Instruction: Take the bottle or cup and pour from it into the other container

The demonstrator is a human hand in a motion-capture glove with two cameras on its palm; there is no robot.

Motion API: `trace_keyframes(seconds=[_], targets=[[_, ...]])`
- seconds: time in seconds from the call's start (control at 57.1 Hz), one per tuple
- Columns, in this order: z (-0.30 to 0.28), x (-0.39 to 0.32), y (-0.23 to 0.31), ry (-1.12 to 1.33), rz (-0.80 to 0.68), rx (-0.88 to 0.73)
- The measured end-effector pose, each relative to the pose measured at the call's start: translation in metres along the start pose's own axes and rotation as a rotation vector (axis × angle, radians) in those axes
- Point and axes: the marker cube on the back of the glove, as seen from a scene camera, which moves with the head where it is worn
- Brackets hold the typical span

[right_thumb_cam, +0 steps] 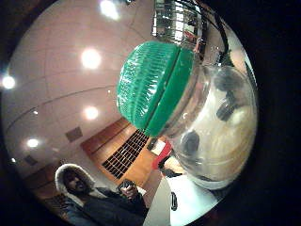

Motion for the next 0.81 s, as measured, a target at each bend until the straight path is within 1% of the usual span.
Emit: trace_keyframes(seconds=[0.018, 0.088, 0.158, 0.228, 0.315, 0.42, 0.49, 0.683, 0.805], targets=[[0.001, -0.008, -0.001, 0.006, 0.002, 0.004], [0.007, -0.036, -0.005, 0.058, -0.076, 0.008], [0.016, -0.067, -0.006, 0.168, -0.036, -0.032], [0.022, -0.082, -0.003, 0.258, -0.195, -0.123], [0.035, -0.100, 0.003, 0.366, -0.239, -0.181], [0.054, -0.114, 0.000, 0.502, -0.319, -0.242], [0.070, -0.125, 0.007, 0.615, -0.339, -0.322], [0.111, -0.141, 0.014, 0.844, -0.401, -0.461], [0.135, -0.146, 0.015, 1.078, -0.491, -0.572]])
